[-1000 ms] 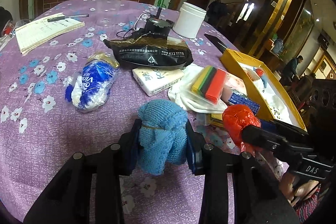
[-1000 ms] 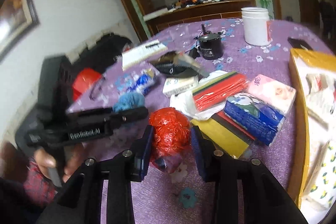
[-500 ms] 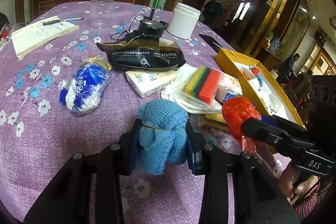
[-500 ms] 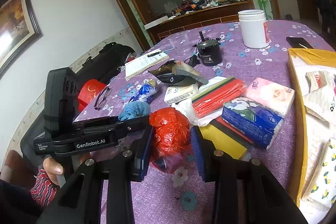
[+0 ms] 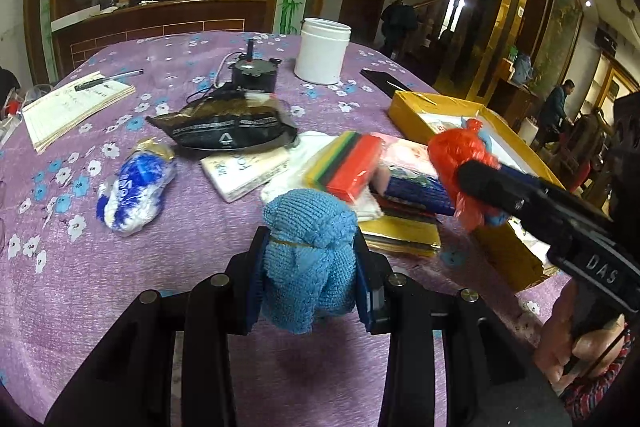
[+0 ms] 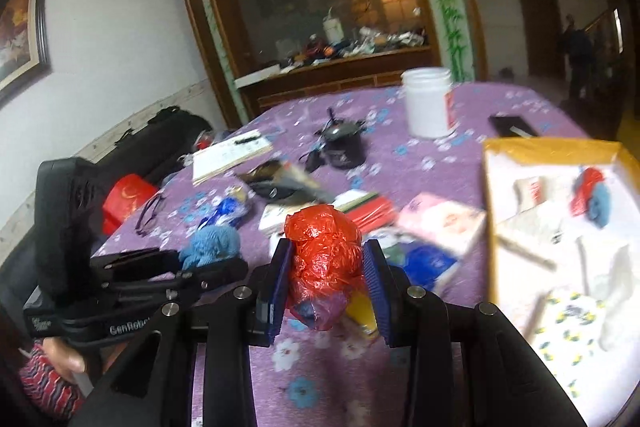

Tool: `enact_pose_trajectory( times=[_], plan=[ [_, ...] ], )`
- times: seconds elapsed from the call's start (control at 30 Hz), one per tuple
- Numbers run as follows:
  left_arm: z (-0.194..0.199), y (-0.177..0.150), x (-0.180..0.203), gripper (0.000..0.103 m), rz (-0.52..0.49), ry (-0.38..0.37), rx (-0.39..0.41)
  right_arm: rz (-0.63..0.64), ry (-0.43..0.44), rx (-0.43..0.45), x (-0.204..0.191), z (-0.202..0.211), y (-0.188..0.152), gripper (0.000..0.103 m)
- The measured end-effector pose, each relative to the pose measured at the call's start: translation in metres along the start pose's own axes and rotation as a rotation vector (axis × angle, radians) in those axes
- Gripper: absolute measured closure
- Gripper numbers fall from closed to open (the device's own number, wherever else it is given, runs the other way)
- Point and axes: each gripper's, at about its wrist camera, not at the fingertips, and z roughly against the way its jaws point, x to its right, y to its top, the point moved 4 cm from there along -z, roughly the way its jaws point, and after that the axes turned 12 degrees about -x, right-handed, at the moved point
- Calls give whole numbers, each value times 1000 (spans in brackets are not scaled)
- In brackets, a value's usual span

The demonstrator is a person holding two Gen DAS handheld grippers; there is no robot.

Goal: Organize soft objects
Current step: 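Lift the blue sock and red plastic bag from the table, then carry the blue sock and red bag over the tray with both grippers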

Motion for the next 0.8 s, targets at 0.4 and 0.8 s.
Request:
enact_pose_trajectory(
  times=[0.4,0.8],
  plan=[
    [-4,7,32,68,-49,9,-23,-67,-37,55,30,35,1,66],
    [-4,24,99,68,-159,-45,-33,-164,-81,108,78,80,-5,66]
  ],
)
